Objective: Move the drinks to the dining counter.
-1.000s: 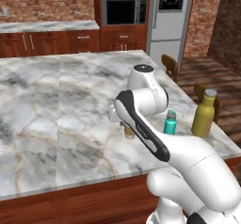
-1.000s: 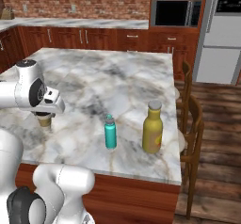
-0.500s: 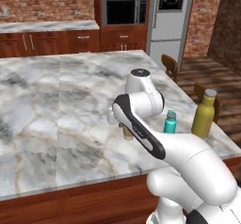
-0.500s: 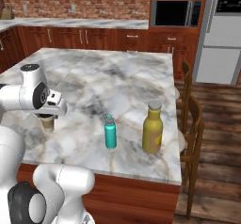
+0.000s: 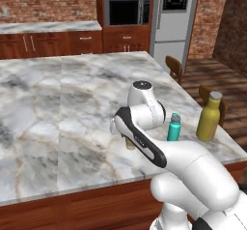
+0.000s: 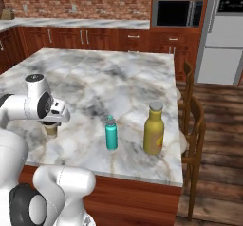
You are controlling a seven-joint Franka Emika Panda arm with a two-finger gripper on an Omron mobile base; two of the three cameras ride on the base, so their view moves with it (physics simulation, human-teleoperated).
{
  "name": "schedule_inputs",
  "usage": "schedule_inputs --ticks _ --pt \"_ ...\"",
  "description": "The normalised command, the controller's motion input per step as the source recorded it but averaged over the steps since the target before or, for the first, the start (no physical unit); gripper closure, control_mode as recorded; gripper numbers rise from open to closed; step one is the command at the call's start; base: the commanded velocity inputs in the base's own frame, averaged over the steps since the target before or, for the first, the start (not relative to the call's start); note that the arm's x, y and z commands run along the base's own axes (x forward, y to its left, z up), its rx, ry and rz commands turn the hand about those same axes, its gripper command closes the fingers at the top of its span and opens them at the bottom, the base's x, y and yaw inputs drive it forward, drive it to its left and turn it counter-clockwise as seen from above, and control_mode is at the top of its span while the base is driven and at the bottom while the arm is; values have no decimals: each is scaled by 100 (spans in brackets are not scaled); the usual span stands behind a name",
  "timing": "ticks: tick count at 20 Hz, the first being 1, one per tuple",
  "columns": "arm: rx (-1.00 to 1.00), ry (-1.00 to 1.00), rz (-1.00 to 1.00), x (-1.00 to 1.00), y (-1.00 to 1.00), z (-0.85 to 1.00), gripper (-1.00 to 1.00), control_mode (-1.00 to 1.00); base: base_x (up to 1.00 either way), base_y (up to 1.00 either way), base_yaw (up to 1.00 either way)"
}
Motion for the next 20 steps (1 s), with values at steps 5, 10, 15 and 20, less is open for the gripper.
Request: schedule_inputs --ticks 5,10,15,20 --pt "0 -1 0 19 0 -27 100 -100 0 0 0" --pt "0 -2 0 24 0 -22 100 -100 0 0 0" --pt "0 -1 0 15 0 -25 100 -100 0 0 0" --pt "0 -1 0 10 0 -16 100 -100 0 0 0"
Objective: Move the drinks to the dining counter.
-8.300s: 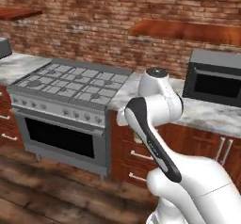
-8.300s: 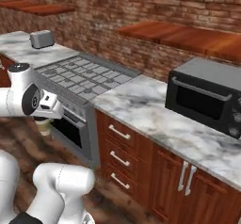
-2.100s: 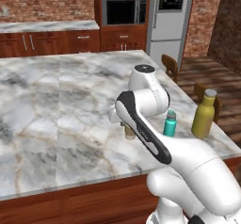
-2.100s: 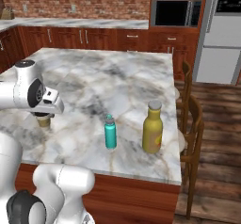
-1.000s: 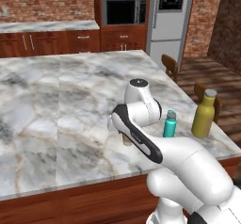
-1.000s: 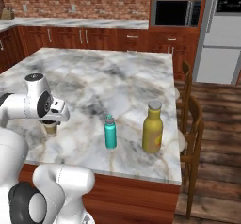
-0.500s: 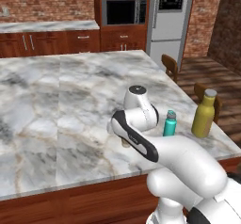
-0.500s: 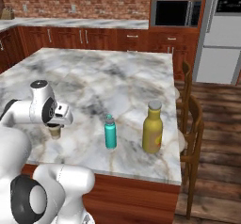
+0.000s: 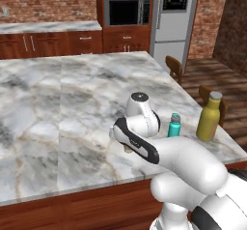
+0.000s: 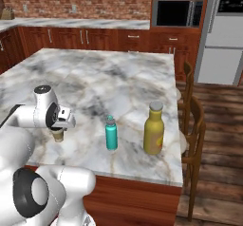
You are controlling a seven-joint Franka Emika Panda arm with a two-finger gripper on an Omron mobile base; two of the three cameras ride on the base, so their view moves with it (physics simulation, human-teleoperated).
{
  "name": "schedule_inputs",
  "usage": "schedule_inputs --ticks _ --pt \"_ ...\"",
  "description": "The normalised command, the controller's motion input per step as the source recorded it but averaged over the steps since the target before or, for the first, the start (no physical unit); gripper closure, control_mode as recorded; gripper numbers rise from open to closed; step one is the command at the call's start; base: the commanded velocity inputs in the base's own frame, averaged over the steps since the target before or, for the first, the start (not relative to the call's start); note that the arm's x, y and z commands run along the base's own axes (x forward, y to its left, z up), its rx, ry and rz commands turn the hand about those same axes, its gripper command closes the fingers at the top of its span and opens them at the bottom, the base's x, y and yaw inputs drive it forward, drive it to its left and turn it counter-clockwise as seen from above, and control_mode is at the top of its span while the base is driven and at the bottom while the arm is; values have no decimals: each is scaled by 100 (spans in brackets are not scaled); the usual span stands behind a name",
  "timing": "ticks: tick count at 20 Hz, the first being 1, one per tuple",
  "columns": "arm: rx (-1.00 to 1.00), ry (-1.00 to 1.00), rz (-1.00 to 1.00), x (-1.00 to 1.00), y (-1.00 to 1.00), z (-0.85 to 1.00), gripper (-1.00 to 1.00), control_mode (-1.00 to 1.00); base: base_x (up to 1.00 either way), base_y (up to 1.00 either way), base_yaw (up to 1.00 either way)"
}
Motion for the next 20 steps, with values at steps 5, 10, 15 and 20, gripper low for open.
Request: schedule_inputs --ticks 5,10,15,20 --pt "0 -4 0 3 0 -12 100 -100 0 0 0" --pt "0 -7 0 0 0 -12 100 -100 0 0 0" --pt "0 -4 0 8 0 -19 100 -100 0 0 0" --pt "0 -2 0 3 -2 -16 100 -100 0 0 0"
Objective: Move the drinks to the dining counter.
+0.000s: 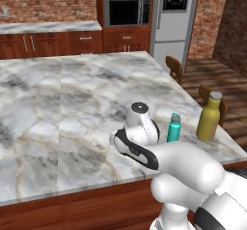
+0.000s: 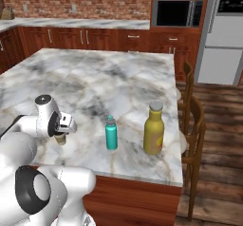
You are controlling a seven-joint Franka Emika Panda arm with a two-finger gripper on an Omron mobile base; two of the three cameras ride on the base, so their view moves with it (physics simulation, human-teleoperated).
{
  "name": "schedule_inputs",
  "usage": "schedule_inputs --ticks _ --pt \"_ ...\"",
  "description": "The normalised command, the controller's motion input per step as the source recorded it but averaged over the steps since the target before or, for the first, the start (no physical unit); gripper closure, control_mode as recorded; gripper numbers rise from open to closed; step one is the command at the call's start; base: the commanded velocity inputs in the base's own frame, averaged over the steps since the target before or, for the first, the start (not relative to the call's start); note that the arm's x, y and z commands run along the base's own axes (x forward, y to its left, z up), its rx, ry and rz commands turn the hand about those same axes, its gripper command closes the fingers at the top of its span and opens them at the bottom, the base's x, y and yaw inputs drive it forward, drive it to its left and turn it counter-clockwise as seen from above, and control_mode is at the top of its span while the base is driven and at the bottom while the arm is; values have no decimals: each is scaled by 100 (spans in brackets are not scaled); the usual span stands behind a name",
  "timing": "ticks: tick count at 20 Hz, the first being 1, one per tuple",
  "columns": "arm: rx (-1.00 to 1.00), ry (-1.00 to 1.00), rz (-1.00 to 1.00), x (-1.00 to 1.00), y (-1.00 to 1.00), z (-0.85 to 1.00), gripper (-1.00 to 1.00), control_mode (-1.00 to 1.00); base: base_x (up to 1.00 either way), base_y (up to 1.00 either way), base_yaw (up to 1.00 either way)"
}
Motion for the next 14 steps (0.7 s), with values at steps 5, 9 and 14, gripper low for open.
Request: schedule_inputs --ticks 5,9,14 --pt "0 0 0 6 -1 -18 100 -100 0 0 0" --pt "0 0 0 5 0 -20 100 -100 0 0 0" --pt "0 0 0 2 0 -21 100 -100 0 0 0"
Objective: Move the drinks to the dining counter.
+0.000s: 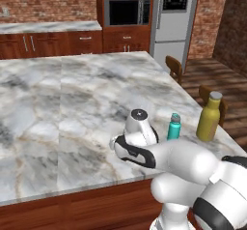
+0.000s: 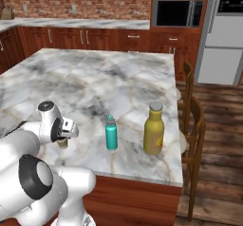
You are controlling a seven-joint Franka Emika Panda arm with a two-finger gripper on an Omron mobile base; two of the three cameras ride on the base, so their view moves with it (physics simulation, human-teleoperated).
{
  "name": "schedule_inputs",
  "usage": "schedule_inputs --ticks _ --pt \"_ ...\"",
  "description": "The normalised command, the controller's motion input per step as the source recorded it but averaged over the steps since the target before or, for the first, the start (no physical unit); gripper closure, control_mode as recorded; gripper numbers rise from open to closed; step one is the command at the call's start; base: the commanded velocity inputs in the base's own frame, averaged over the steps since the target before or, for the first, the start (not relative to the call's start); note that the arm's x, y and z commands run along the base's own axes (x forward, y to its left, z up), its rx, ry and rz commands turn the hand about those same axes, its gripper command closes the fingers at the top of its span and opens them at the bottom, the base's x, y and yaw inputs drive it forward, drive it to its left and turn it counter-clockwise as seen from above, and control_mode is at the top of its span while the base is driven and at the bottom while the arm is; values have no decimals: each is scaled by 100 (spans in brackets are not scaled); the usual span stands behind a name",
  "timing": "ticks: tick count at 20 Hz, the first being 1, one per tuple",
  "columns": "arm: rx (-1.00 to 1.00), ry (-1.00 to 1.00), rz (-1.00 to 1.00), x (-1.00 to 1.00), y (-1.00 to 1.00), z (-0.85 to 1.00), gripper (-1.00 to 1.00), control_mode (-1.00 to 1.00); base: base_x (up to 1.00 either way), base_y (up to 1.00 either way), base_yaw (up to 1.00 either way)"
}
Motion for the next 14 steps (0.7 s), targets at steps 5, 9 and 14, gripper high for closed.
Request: schedule_inputs --ticks 5,9,14 --pt "0 0 0 4 0 -22 100 -100 0 0 0" --pt "0 0 0 0 0 -24 100 -100 0 0 0" --pt "0 0 0 -1 -5 -21 -100 -100 0 0 0"
